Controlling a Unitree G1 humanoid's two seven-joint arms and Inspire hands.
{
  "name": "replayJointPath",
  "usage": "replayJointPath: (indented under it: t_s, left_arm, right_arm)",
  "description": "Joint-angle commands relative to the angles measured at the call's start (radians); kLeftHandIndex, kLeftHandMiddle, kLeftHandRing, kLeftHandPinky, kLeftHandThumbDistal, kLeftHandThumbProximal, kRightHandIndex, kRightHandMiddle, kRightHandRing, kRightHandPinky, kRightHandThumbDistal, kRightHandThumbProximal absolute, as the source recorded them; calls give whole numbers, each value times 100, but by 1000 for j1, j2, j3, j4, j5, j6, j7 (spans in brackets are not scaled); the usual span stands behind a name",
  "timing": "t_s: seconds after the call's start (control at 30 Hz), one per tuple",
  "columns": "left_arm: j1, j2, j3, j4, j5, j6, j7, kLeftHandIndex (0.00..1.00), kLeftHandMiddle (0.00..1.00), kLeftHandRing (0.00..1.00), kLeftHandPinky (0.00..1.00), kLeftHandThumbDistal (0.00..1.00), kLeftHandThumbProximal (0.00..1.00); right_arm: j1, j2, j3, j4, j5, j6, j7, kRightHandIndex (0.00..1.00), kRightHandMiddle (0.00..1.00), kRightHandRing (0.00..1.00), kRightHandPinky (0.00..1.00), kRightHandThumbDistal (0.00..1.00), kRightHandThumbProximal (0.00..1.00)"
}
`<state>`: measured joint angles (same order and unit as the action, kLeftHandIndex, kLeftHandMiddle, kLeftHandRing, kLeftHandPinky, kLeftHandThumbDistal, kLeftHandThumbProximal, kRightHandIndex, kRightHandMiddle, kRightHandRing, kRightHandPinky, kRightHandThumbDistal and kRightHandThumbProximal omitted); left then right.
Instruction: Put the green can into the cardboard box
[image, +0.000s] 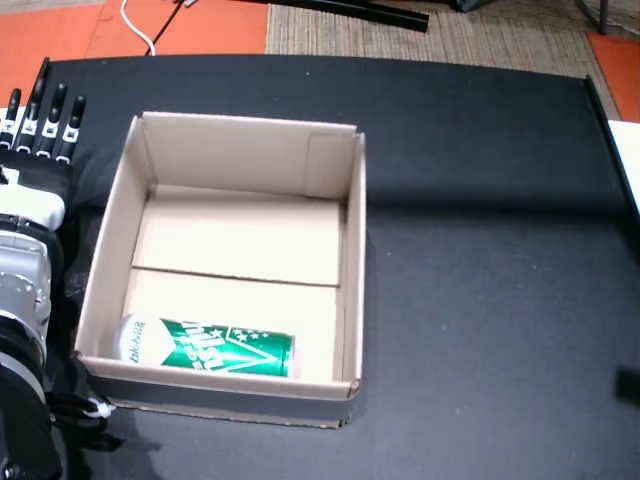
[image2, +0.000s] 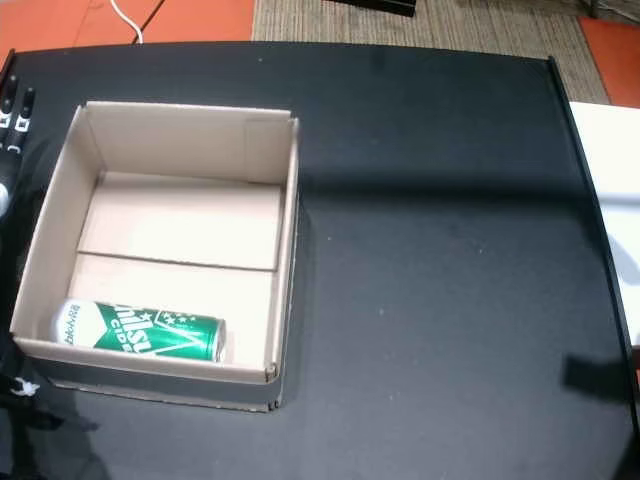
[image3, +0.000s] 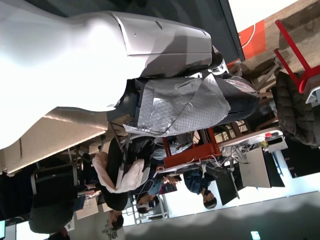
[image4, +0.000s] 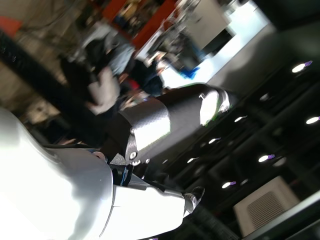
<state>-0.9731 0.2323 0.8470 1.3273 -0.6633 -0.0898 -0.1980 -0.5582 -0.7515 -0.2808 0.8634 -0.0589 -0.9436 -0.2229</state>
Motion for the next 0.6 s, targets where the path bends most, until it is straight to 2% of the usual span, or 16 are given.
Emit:
replayJointPath:
  t_s: [0.0, 0.03, 0.07, 0.17, 0.23, 0.27, 0.33, 0.37, 0.43, 0.47, 0.53, 0.57]
  left_arm:
    - [10, 10, 0, 10, 4, -2, 5, 52, 56, 65, 86, 0, 94]
    - [11, 11, 1, 9, 4, -2, 3, 52, 57, 65, 87, 0, 94]
    - [12, 13, 1, 9, 3, 1, -3, 50, 57, 66, 88, 0, 94]
    - [13, 19, 0, 9, 4, 6, 3, 49, 55, 64, 85, 0, 92]
    - [18, 25, -3, 9, 7, 6, -5, 48, 52, 62, 84, 0, 92]
    - [20, 28, -5, 9, 9, 8, -9, 49, 53, 63, 84, 0, 91]
    - [22, 35, -8, 9, 12, 10, -10, 51, 52, 63, 86, 0, 89]
    - [22, 37, -8, 9, 12, 10, -11, 52, 53, 63, 86, 0, 88]
    - [21, 41, -11, 8, 13, 6, -7, 51, 52, 60, 84, 0, 86]
    - [20, 42, -11, 8, 13, 6, -6, 52, 52, 60, 84, 0, 84]
    - [20, 44, -13, 7, 13, 4, -8, 56, 56, 63, 86, 0, 82]
    - [21, 45, -13, 7, 12, 3, -12, 57, 57, 65, 88, 0, 82]
  right_arm:
    - [99, 70, -1, -72, 47, -28, 35, 87, 95, 100, 100, 76, 37]
    - [150, 105, -1, -102, 54, -51, 42, 88, 96, 100, 100, 72, 36]
    - [203, 143, -1, -130, 59, -70, 47, 88, 96, 100, 100, 72, 36]
    - [345, 267, -1, -210, 89, -94, 57, 89, 97, 100, 100, 82, 43]
    - [410, 366, -12, -214, 67, -127, 23, 86, 95, 100, 100, 84, 43]
    - [422, 422, -18, -194, 59, -154, 0, 85, 94, 100, 100, 81, 40]
    - [411, 527, -43, -139, -9, -191, -100, 83, 91, 100, 100, 77, 43]
    - [399, 568, -49, -106, -58, -207, -153, 83, 91, 100, 100, 72, 44]
    - [375, 615, -30, -26, -138, -249, -209, 89, 95, 100, 100, 66, 37]
    - [367, 614, -17, 6, -186, -263, -232, 90, 96, 100, 100, 67, 36]
    - [362, 578, 6, 38, -295, -251, -292, 90, 96, 100, 100, 85, 39]
    - [359, 565, 16, 48, -326, -242, -312, 90, 96, 100, 100, 90, 41]
